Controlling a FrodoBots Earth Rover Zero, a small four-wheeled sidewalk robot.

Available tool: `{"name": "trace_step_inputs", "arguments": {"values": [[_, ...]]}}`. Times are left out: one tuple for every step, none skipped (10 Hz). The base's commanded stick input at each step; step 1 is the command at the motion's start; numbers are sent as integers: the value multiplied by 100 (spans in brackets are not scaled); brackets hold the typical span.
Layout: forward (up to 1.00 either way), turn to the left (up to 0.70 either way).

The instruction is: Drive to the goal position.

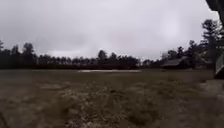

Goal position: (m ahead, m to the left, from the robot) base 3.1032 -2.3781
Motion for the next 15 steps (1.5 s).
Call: {"name": "trace_step_inputs", "arguments": {"values": [[70,0],[70,0],[70,0],[70,0],[70,0],[70,0],[70,0],[70,0],[70,0],[70,0],[70,0],[70,0],[70,0],[70,0],[70,0]]}}
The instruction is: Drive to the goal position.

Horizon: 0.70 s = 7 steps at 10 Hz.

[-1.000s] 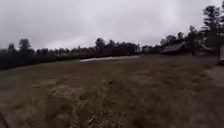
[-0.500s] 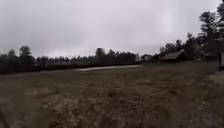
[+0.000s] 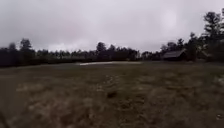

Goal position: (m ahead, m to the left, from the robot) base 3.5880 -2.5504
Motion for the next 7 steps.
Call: {"name": "trace_step_inputs", "arguments": {"values": [[70,0],[70,0],[70,0],[70,0],[70,0],[70,0],[70,0]]}}
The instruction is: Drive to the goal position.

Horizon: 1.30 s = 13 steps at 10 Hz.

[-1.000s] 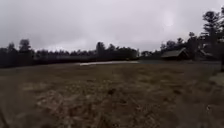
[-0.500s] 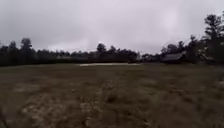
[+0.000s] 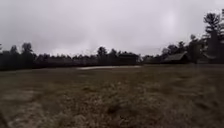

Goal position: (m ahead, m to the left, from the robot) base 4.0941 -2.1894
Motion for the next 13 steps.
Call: {"name": "trace_step_inputs", "arguments": {"values": [[70,0],[70,0],[70,0],[70,0],[70,0],[70,0],[70,0],[70,0],[70,0],[70,0],[70,-4],[70,-35],[70,-35]]}}
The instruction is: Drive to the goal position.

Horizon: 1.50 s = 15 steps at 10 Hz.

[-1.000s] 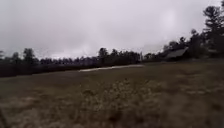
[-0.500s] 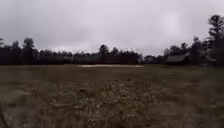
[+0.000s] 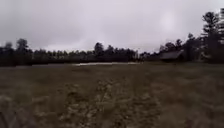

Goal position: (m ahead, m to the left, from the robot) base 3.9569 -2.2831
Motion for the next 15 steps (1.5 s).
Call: {"name": "trace_step_inputs", "arguments": {"values": [[70,-35],[70,-35],[70,-35],[70,-35],[70,-35],[70,-35],[70,-35],[70,-35],[70,-35],[70,-35],[70,-35],[70,-35],[70,-35],[70,-35],[70,-35]]}}
